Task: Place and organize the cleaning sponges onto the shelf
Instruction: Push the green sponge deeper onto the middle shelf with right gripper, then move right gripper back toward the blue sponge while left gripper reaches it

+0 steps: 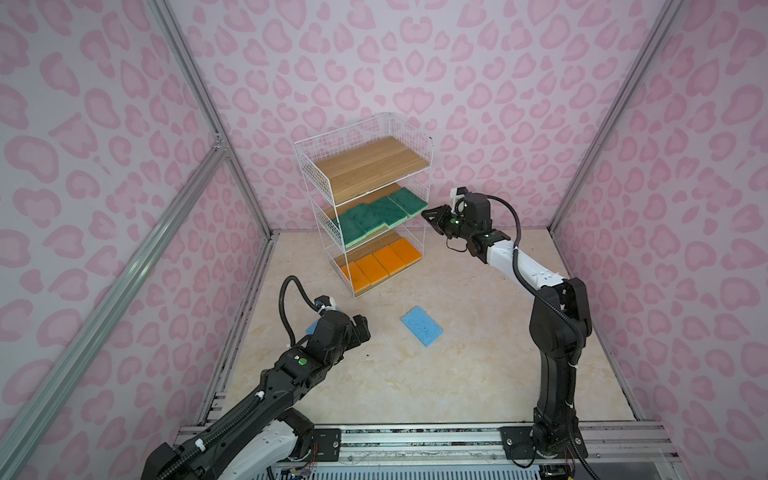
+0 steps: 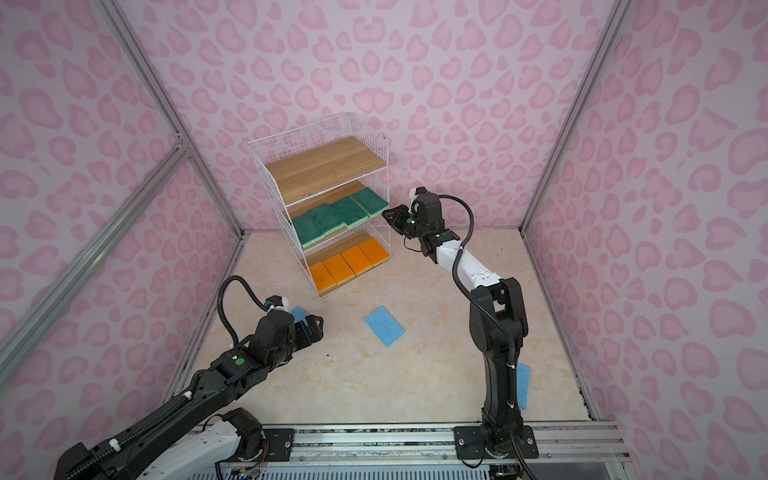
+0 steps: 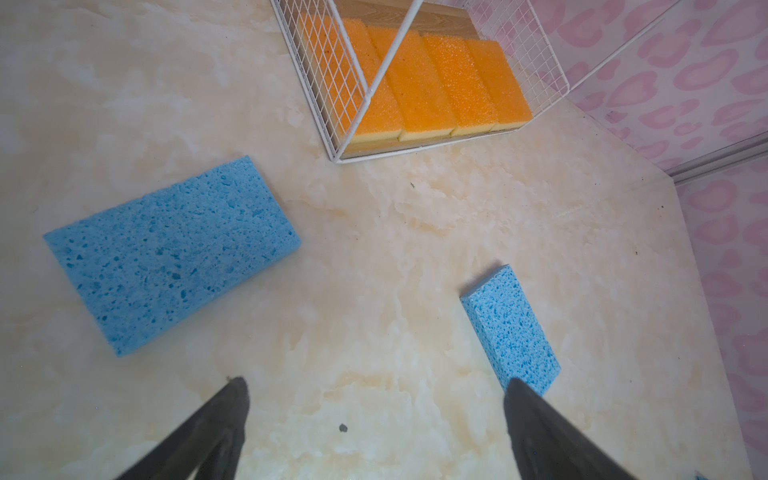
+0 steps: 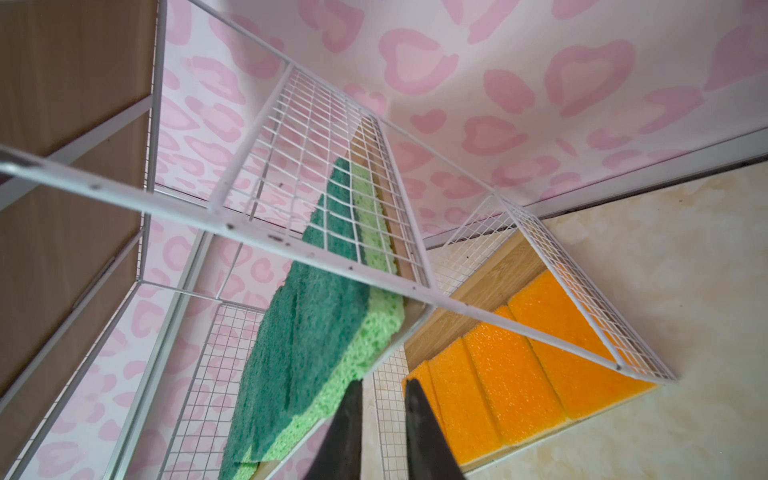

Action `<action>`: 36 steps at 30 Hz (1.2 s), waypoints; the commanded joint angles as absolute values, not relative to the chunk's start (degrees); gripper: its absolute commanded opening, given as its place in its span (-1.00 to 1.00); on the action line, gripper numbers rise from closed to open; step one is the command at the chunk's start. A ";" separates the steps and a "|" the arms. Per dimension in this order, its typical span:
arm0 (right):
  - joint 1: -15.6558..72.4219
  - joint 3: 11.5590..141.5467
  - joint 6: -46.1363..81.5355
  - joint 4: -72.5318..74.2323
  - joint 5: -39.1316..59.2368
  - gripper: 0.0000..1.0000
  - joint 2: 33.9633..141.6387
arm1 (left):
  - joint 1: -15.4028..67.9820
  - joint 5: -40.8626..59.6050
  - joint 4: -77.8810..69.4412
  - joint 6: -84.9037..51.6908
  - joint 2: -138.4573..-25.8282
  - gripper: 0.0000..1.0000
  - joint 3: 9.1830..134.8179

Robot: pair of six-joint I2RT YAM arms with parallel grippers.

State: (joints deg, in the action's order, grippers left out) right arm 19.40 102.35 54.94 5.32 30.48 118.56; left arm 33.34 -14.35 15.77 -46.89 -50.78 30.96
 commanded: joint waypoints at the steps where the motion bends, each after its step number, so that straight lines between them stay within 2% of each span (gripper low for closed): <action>1: 19.51 103.53 55.87 7.83 31.59 -0.65 120.05 | 33.30 -14.59 15.79 -47.28 -50.46 0.94 30.79; 17: 20.04 107.22 56.51 6.32 32.43 -0.68 122.08 | 33.24 -14.37 15.78 -46.43 -49.48 0.93 30.07; 22: 19.69 101.73 56.34 8.26 32.34 -0.28 117.35 | 33.31 -9.68 13.81 -43.07 -52.24 1.00 30.32; 25: 19.10 95.50 55.25 9.26 32.61 -0.10 112.18 | 33.90 -6.58 13.34 -40.88 -55.30 0.95 31.51; 31: 14.93 76.23 51.39 9.54 35.67 0.06 99.82 | 38.38 -4.18 10.59 -38.76 -65.24 0.76 33.05; 36: 9.90 61.33 47.37 7.95 38.60 0.19 89.13 | 40.52 -2.98 5.62 -37.68 -73.92 0.68 34.78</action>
